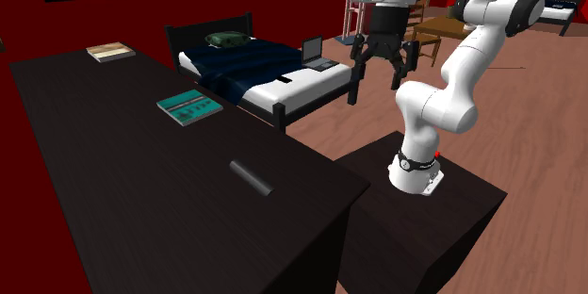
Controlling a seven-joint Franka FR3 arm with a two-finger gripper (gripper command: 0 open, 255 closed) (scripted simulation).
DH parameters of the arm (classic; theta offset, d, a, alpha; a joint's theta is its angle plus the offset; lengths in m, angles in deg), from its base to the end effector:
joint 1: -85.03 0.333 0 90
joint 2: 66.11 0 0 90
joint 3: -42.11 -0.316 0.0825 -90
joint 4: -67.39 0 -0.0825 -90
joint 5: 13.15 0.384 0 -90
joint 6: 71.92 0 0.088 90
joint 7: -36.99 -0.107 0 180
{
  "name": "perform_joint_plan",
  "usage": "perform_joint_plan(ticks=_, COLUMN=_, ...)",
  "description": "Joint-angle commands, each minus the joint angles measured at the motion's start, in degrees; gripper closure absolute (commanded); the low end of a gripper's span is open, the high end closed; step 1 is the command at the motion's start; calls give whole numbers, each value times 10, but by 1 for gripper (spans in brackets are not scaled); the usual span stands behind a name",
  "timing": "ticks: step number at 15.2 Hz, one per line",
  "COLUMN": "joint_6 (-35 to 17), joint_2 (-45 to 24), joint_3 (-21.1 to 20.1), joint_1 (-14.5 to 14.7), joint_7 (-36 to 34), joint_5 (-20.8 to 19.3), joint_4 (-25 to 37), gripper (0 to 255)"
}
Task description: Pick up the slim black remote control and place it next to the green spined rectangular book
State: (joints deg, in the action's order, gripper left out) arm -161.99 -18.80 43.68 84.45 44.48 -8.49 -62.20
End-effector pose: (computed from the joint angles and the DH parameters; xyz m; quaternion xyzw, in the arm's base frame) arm 0.2948 -0.0061 0.6476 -0.9950 -0.0528 -0.0716 0.0450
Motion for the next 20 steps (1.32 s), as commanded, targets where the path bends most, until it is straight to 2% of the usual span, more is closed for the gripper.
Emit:
perform_joint_plan(ticks=1, joint_6=0, joint_2=0, joint_3=0, joint_1=0, joint_7=0, joint_5=0, joint_4=0, gripper=0)
perform_joint_plan(ticks=11, joint_6=-191, joint_2=-135, joint_3=-75, joint_1=-77, joint_7=-207, joint_5=-10, joint_4=-43, gripper=0)
perform_joint_plan(ticks=20, joint_6=-322, joint_2=-296, joint_3=-124, joint_1=-154, joint_7=-411, joint_5=-66, joint_4=-18, gripper=0)
